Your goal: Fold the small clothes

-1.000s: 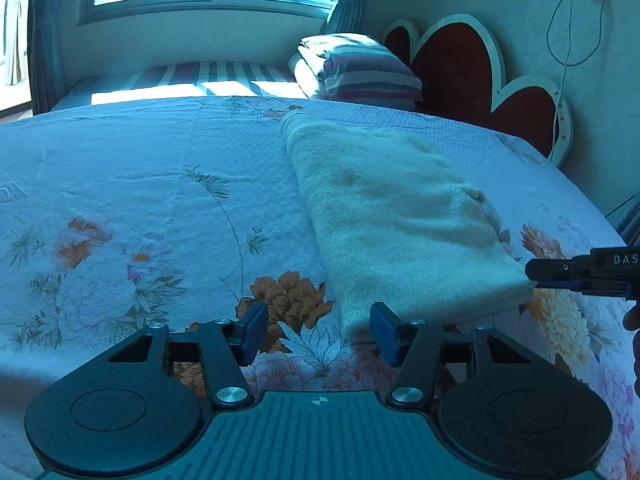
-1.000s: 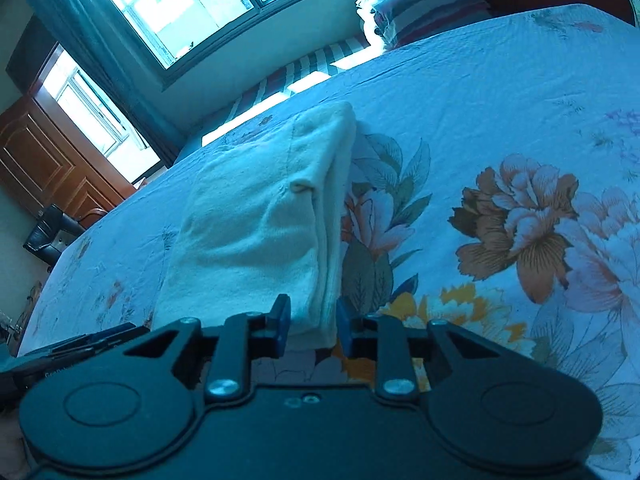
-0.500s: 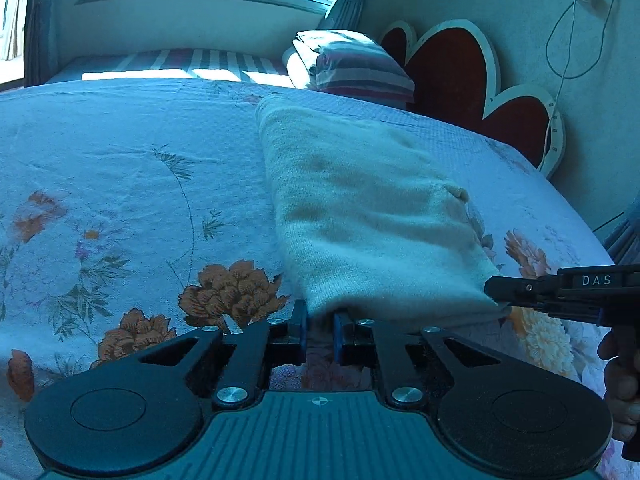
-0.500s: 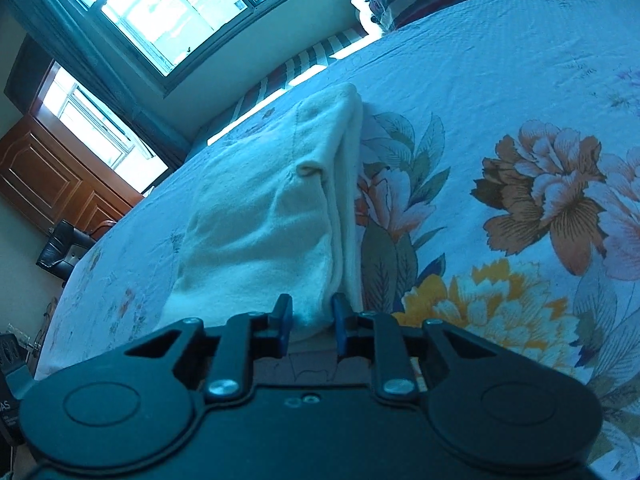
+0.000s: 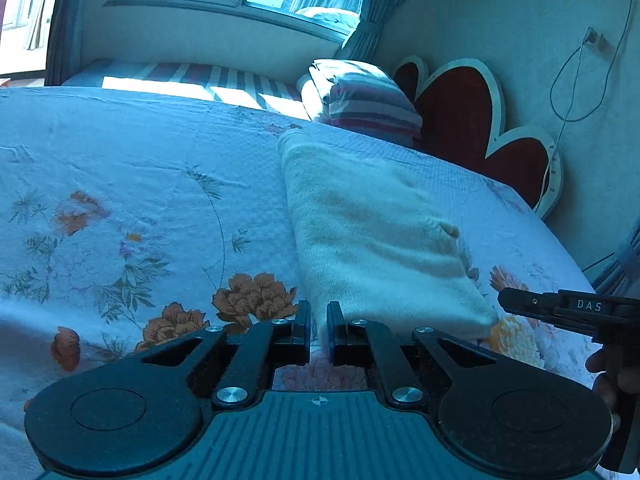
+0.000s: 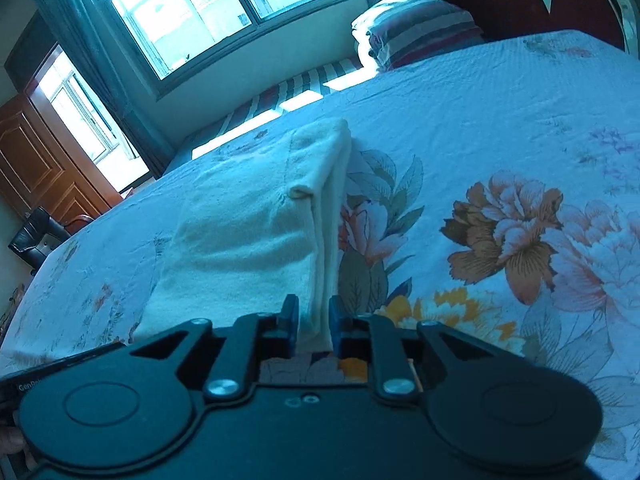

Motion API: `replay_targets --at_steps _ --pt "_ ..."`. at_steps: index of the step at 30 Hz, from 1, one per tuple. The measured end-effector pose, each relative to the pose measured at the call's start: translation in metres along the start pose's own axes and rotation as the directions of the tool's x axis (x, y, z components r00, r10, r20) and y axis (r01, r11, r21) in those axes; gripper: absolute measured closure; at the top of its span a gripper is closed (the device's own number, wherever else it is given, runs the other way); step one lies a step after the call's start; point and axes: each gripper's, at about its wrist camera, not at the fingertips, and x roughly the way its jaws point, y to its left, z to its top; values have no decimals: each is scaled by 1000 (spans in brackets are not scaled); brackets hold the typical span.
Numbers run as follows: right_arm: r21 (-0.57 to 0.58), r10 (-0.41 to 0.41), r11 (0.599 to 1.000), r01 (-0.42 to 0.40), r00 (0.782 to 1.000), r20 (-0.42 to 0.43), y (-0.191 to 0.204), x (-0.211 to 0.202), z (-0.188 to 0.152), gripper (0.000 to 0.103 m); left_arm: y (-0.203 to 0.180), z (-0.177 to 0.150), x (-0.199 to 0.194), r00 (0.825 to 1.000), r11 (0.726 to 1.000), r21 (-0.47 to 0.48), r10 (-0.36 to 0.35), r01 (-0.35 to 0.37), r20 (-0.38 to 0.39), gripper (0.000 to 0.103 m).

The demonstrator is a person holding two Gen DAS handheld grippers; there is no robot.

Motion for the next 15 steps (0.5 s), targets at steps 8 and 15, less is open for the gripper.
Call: replay_targets --at_steps 8,15 --pt "-233 -26 972 24 1000 -7 34 16 -1 86 -21 -2 34 997 994 93 55 -50 -59 88" --pt "-358 -87 931 76 996 -14 51 17 -10 84 -30 6 14 992 982 150 122 -116 -30 64"
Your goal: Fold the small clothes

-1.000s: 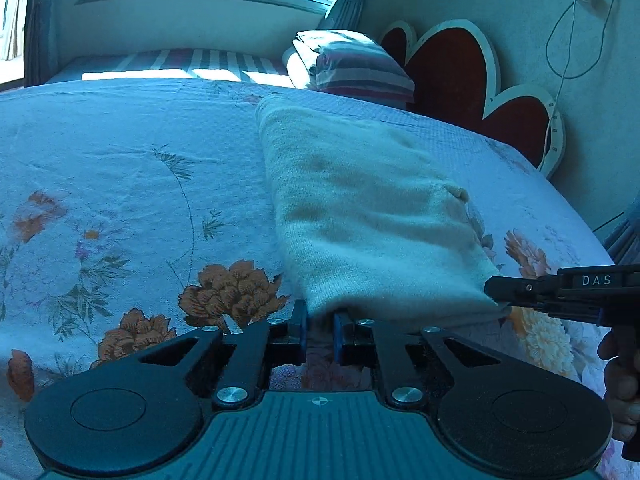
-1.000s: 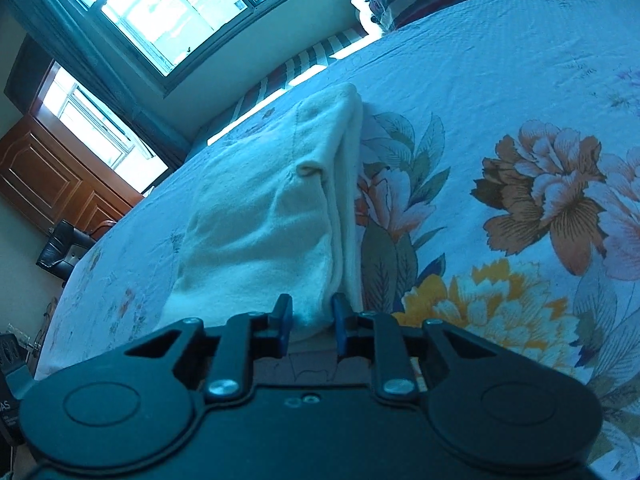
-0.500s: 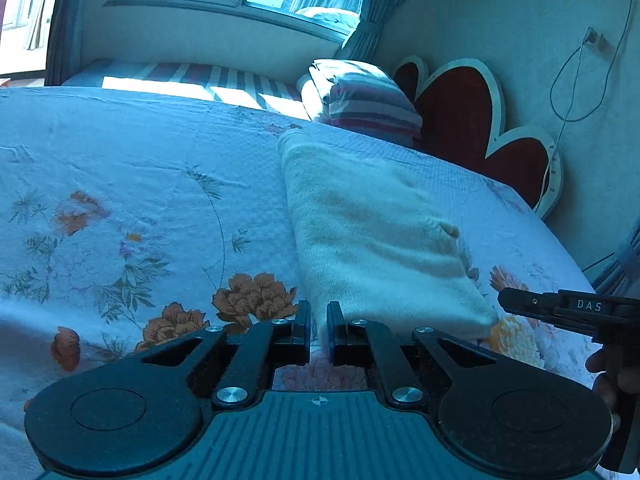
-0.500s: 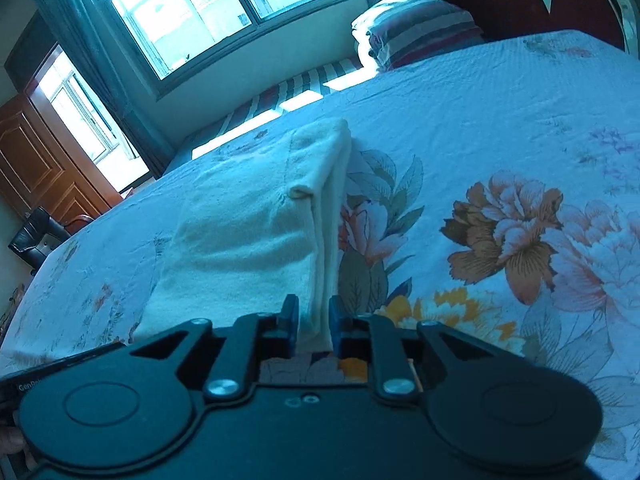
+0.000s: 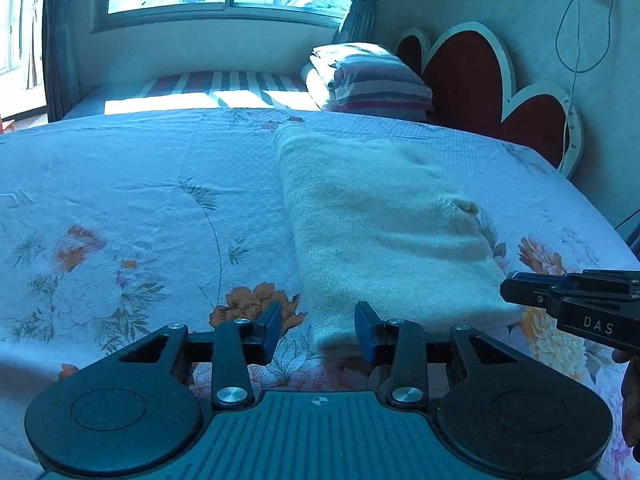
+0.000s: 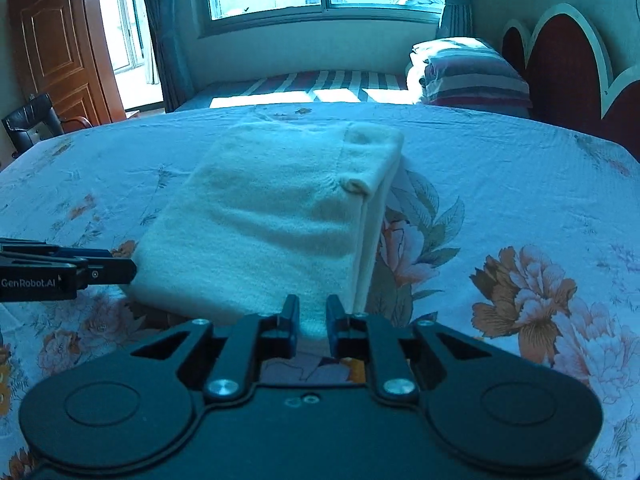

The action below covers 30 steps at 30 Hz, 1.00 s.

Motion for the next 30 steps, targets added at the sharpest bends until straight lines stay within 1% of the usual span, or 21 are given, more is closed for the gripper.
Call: replay_targets --at_steps 2,4,5,6,7,8,9,10,11,12,14,15,17,23,26,29,30 --pt "6 22 1000 -22 999 34 0 -8 3 84 -1 -1 3 1000 1000 -2 -5 5 -18 64" --pt "38 43 998 -44 999 24 -4 -7 4 84 -1 -2 6 1000 1000 -4 -1 1 -29 64" --pt "67 49 997 -50 999 21 -8 -4 6 81 -1 -3 6 1000 1000 1 9 -9 -29 62" --pt "84 45 995 -46 999 20 -10 -5 6 77 -2 -3 6 999 1000 5 18 -17 -29 58" --pt "85 35 996 -37 999 20 -13 -4 6 76 -4 -5 8 999 999 17 36 -35 -33 45" --pt "76 31 997 -32 999 17 -14 -3 6 76 -6 -6 12 998 998 36 47 -45 -43 37" --pt "65 27 997 -27 1000 -1 -14 1 4 77 -7 -9 18 995 997 61 55 -50 -78 36" --pt "53 18 998 -15 999 -48 -15 9 1 77 -8 -11 21 994 996 66 59 -53 -95 36" --pt "39 5 999 -1 996 -90 -15 18 -3 76 -10 -14 20 994 995 75 64 -57 -86 36" --pt "45 14 999 -11 997 -79 -17 17 -3 76 -12 -15 18 994 995 79 68 -61 -87 36" --pt "58 19 998 -14 996 -82 -18 15 -1 76 -13 -15 9 996 997 60 60 -57 -59 36" --pt "53 14 999 -11 998 -67 -18 12 1 76 -13 -15 6 997 996 56 65 -62 -51 36" --pt "47 17 999 -15 999 -35 -17 5 3 75 -14 -11 0 997 996 49 70 -69 -28 36" --pt "21 21 1000 -21 1000 8 -12 -1 10 76 -17 6 -7 998 998 25 55 -55 18 36" --pt "21 21 1000 -22 1000 8 -12 3 12 76 -17 9 5 999 999 5 49 -49 1 36" --pt "13 27 1000 -27 999 -18 -13 12 8 75 -18 1 28 995 998 26 65 -63 -80 36" --pt "1 25 1000 -25 999 -44 -13 18 4 75 -16 -2 29 996 999 19 52 -51 -73 36"
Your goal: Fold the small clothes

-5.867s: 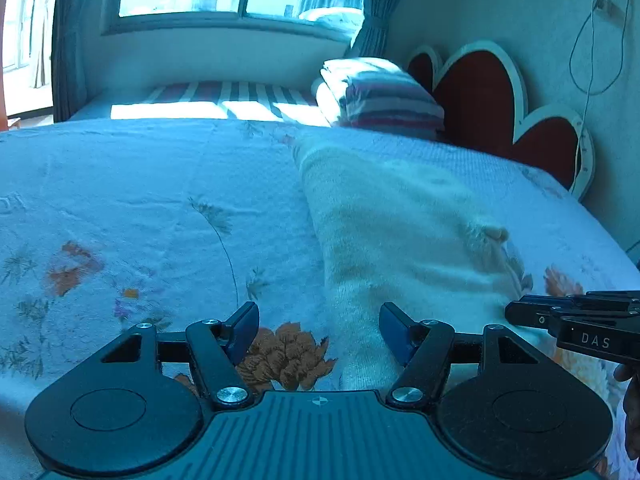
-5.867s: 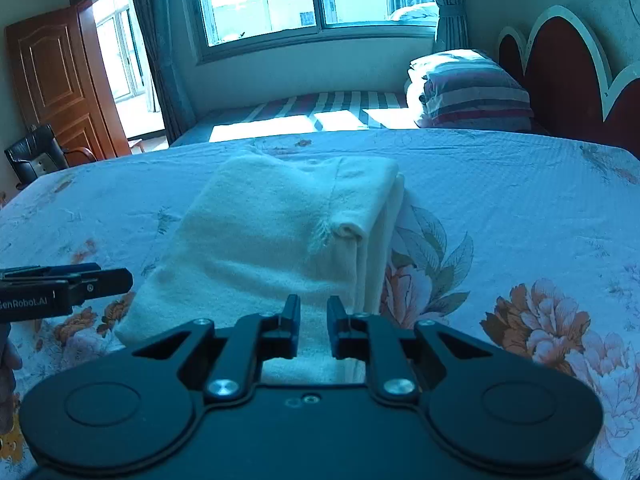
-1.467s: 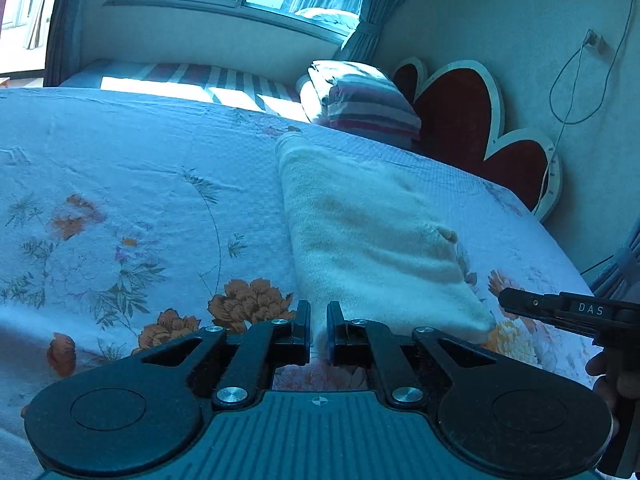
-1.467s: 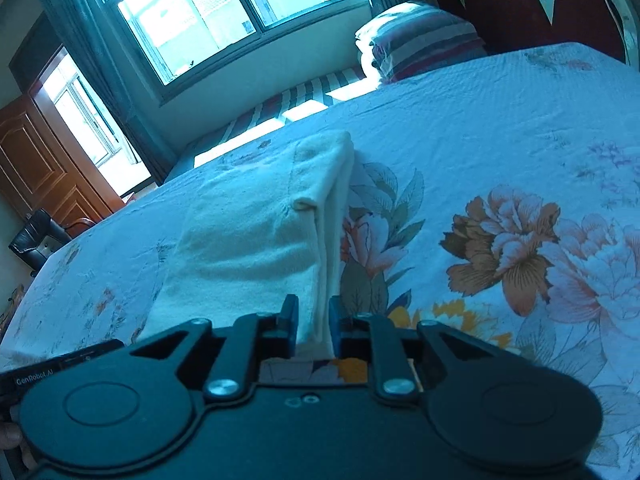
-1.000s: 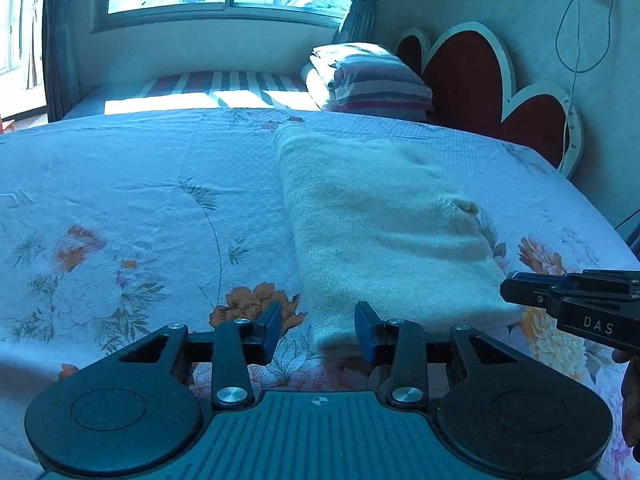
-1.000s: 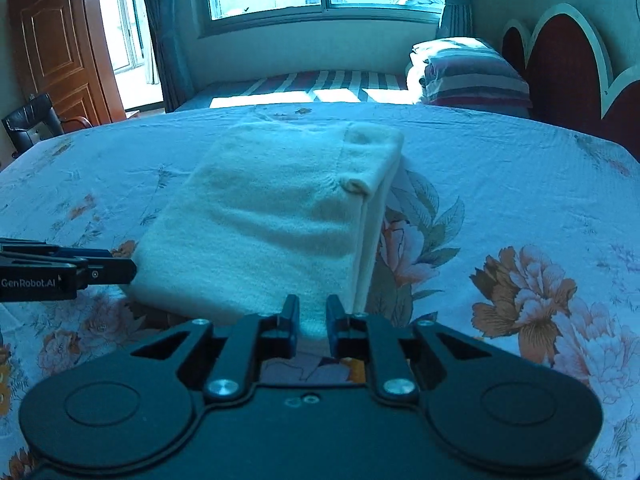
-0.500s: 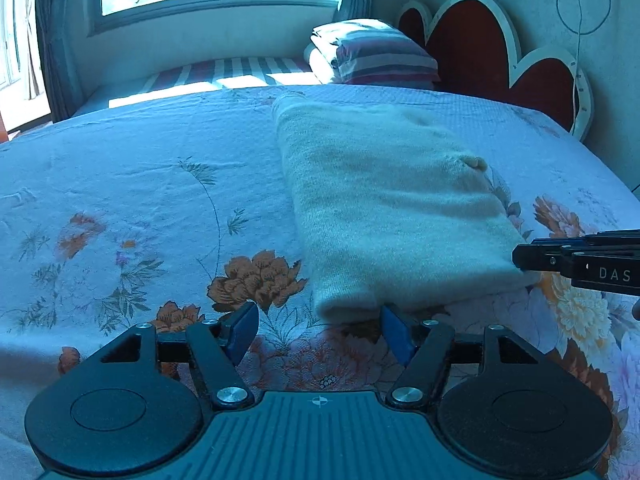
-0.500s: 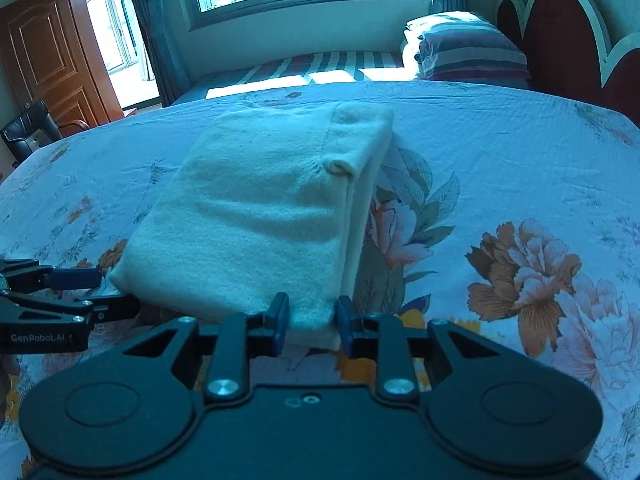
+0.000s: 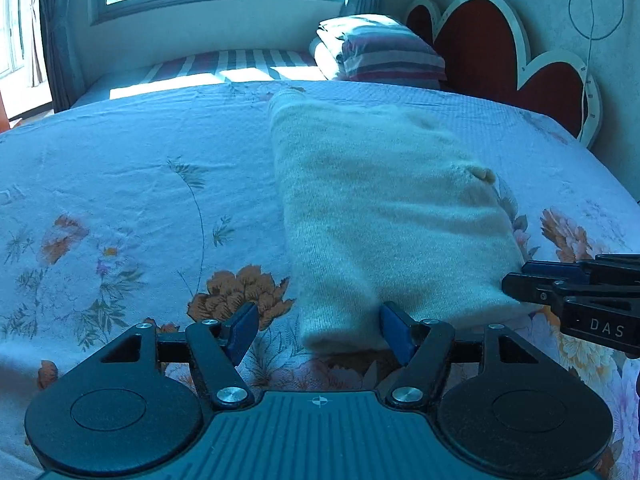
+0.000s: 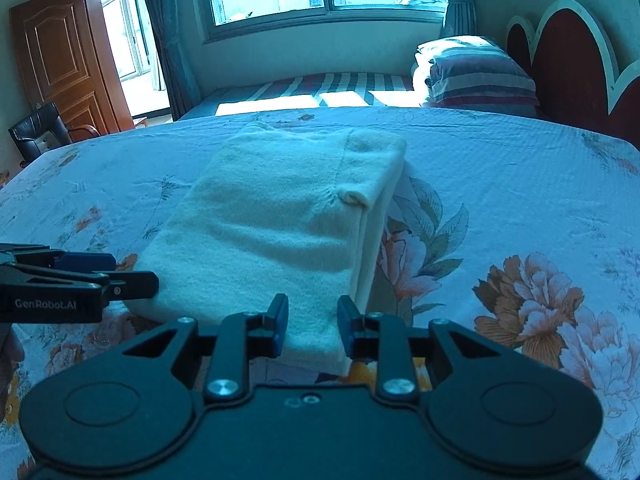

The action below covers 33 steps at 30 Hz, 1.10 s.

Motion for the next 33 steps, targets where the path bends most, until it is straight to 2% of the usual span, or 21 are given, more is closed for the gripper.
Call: replay_targets --at_steps 3,5,8,11,12,14,17,19,20,22,24,29,33 --pt "-38 -21 999 20 999 -24 -1 4 -4 71 4 4 -8 1000 1000 -1 -7 7 18 36" --pt "-6 13 1000 -13 1000 -12 -8 -3 1 71 13 12 -16 998 999 -26 -23 25 64 36" --pt "94 70 993 -72 997 32 -34 -10 13 66 32 31 -8 996 997 -49 -60 63 72 36" --pt "204 134 969 -138 990 32 -65 3 28 63 52 46 15 989 985 -90 -144 145 23 36" --pt "229 153 961 -155 988 24 -73 9 32 63 60 49 23 980 973 -121 -198 199 17 36" --pt "305 225 928 -216 974 6 -93 26 38 61 74 53 36 968 951 -183 -252 249 5 36" --pt "404 306 872 -278 952 -5 -115 47 42 53 93 57 58 928 896 -278 -370 348 -33 37" --pt "443 353 840 -314 936 -6 -124 57 43 43 96 60 68 910 878 -285 -413 386 -42 36" --pt "446 362 836 -319 932 -13 -127 61 44 38 97 63 73 903 870 -294 -427 396 -49 37" --pt "433 388 833 -344 922 -15 -128 67 46 38 99 67 85 874 833 -338 -483 439 -55 37" --pt "430 437 816 -386 899 -23 -128 73 49 38 99 71 95 846 802 -357 -530 478 -57 37" --pt "448 525 767 -460 850 -27 -128 85 55 40 95 80 121 797 757 -383 -598 529 -82 54" --pt "455 573 737 -499 819 -29 -131 92 62 40 104 78 141 742 682 -450 -668 577 -61 62"
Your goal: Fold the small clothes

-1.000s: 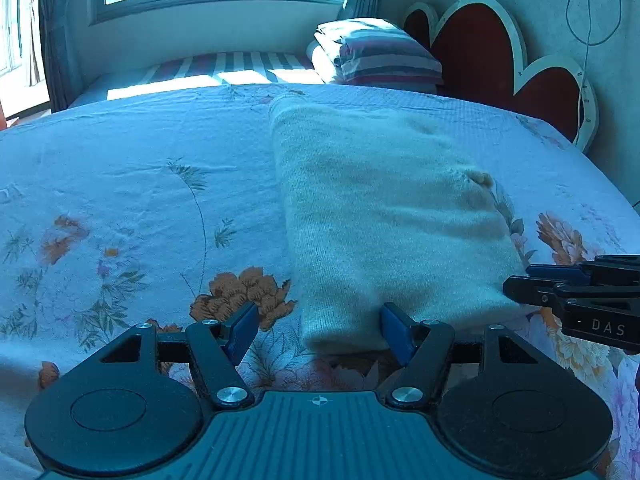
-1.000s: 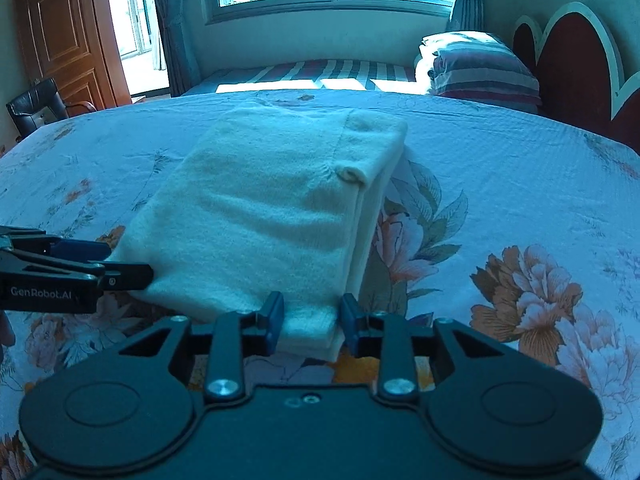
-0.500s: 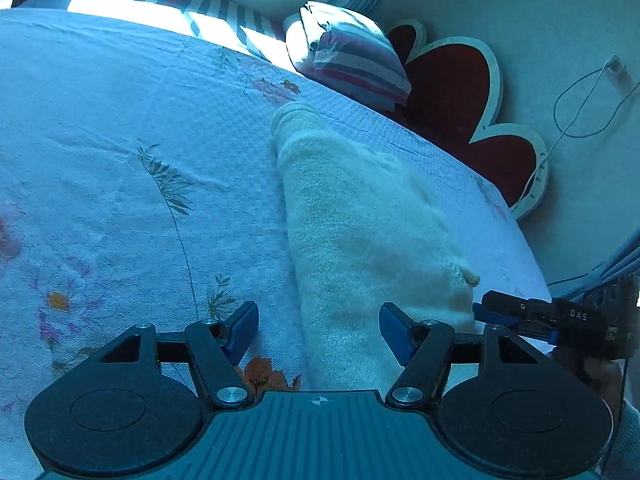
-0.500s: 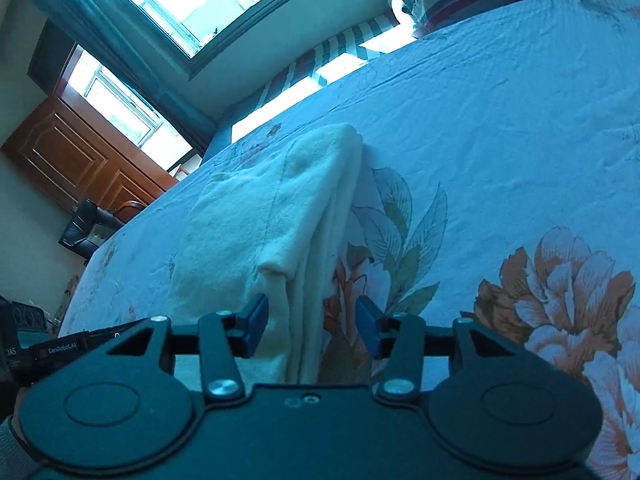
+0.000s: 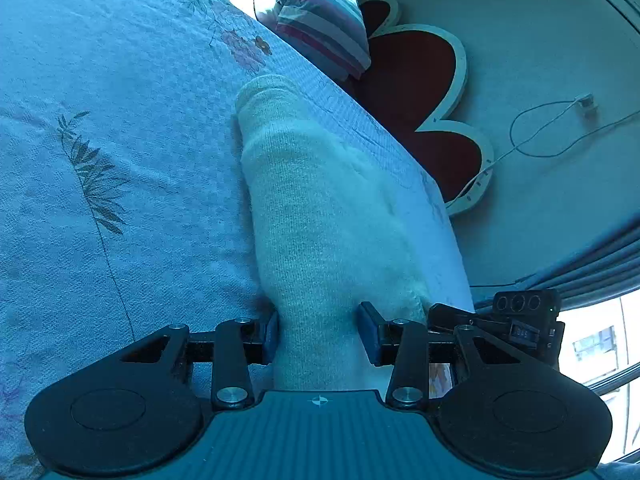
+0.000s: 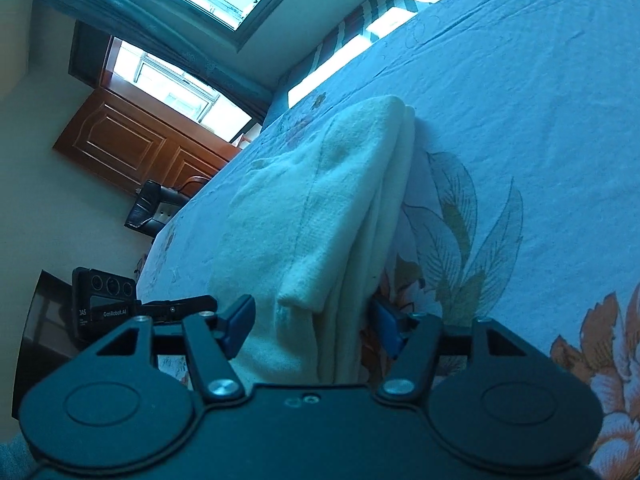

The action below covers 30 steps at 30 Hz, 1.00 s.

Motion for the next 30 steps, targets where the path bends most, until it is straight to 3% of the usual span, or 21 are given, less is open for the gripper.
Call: replay_targets --at_steps 4,6,14,17,22,24,26,28,30 --pt "23 55 998 -55 998 -14 -7 0 8 41 7 4 8 999 999 -7 -37 37 -13 66" --pt "15 62 998 -62 998 -23 -6 1 7 47 5 6 14 999 999 3 -43 43 -23 66" --pt "-60 90 994 -93 994 -59 8 16 14 48 1 10 23 997 998 17 -64 65 -32 66" --pt "-67 97 993 -101 993 -64 6 15 15 53 5 4 15 998 998 16 -57 57 -12 66" --pt "-61 86 994 -90 995 -57 8 14 14 55 -6 -4 16 999 999 37 -9 8 36 67" --pt "-35 67 997 -69 997 -47 8 14 15 66 -23 -7 18 996 991 112 65 -71 55 71" --pt "-73 9 997 -11 999 -34 17 15 14 69 -40 -10 16 989 976 168 130 -141 72 73" --pt "-143 -29 989 26 999 -15 33 10 10 71 -55 -12 6 986 971 189 129 -147 105 76" --pt "-169 -15 985 18 1000 16 47 -1 7 72 -73 -14 -9 983 966 213 120 -148 136 76"
